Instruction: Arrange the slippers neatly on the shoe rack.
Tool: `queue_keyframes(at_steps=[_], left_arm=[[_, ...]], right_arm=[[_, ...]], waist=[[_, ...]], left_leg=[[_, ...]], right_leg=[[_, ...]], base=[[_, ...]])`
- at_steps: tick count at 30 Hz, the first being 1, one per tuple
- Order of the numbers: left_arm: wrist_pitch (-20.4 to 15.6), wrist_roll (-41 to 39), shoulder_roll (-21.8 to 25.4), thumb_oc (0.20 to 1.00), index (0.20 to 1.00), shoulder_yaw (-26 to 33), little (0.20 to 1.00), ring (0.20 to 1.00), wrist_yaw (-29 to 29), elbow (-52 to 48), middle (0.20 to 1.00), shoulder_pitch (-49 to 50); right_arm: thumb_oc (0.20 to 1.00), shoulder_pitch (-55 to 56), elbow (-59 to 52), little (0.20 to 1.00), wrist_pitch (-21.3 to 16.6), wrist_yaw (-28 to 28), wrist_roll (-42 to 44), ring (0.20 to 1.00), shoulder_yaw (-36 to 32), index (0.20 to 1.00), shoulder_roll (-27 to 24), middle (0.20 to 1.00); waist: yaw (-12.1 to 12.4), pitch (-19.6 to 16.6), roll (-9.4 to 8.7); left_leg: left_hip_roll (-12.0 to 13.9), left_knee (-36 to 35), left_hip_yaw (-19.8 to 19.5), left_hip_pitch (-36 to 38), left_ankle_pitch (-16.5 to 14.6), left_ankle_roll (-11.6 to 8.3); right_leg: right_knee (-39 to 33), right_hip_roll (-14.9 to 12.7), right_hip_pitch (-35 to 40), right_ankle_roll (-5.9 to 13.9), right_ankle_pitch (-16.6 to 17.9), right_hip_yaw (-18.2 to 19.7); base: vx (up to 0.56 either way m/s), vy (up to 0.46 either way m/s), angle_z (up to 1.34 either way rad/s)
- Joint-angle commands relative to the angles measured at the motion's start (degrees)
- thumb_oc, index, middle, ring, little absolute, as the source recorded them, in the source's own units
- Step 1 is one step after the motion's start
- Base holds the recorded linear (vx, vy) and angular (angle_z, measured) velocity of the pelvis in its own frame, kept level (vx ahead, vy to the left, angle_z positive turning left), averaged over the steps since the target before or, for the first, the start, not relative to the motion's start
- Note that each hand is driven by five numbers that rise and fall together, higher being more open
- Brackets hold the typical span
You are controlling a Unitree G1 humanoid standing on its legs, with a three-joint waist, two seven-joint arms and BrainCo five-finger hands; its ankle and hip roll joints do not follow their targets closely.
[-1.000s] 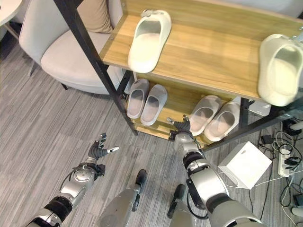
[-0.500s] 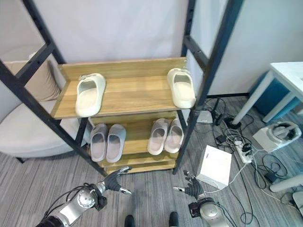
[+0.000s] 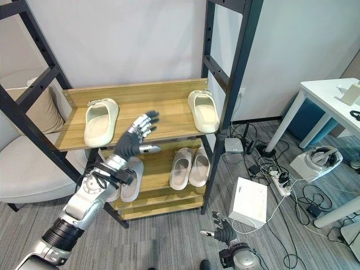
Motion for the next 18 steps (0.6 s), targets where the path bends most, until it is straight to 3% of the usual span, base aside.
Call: queue_keyframes(at_steps=[1,3,9,18], left_arm=[[-5.09,15.43,3.86,1.0,1.0,0.56,1.0,1.0,13.53,5.72,1.0,-12.01],[-1.52,28.76,9.32,1.0,1.0,0.12,1.0,1.0,20.53,13.43,1.0,-19.06],[4.52,42.75,18.69,1.0,1.0,-5.83,1.0,1.0,26.25,26.35,1.0,-29.5],[8.43,48.89,25.62,1.0,1.0,-15.18,1.0,1.0,27.27,39.89,1.0,-38.27]], right_arm=[[1.0,-2.34,-2.69,1.0,-2.6,0.97,1.63,1.0,-0.12,1.0,-0.05,1.0],[1.0,-2.48,-2.72,1.0,-3.33,1.56,1.52,1.0,1.5,1.0,-0.98,1.0],[1.0,-2.43,-4.17,1.0,-4.77,2.28,3.47,1.0,3.44,1.0,-2.55,1.0],[1.0,-2.18,-5.37,1.0,-6.4,2.64,6.03,1.0,4.61,1.0,-3.97,1.0]], waist=[[-0.27,0.61,-0.73],[-1.22,0.55,-0.59],[-2.46,1.05,-0.72],[-3.38,2.2,-1.6]], left_leg=[[3.31,0.06,1.1,2.89,-3.45,-3.4],[3.3,0.06,1.81,3.18,-3.66,-3.48],[3.27,0.06,2.89,3.05,-3.85,-3.56],[3.28,0.46,4.13,2.14,-3.87,-3.37]], right_leg=[[0.38,-5.03,2.23,6.02,-1.91,-0.25],[0.36,-4.92,1.9,6.22,-1.79,0.56],[0.43,-5.01,0.76,6.86,-1.43,1.69],[0.59,-4.87,-1.53,7.48,-0.58,3.58]], base=[[0.04,0.0,-0.04],[0.04,0.016,-0.08],[0.01,0.019,-0.11],[0.0,0.012,-0.11]])
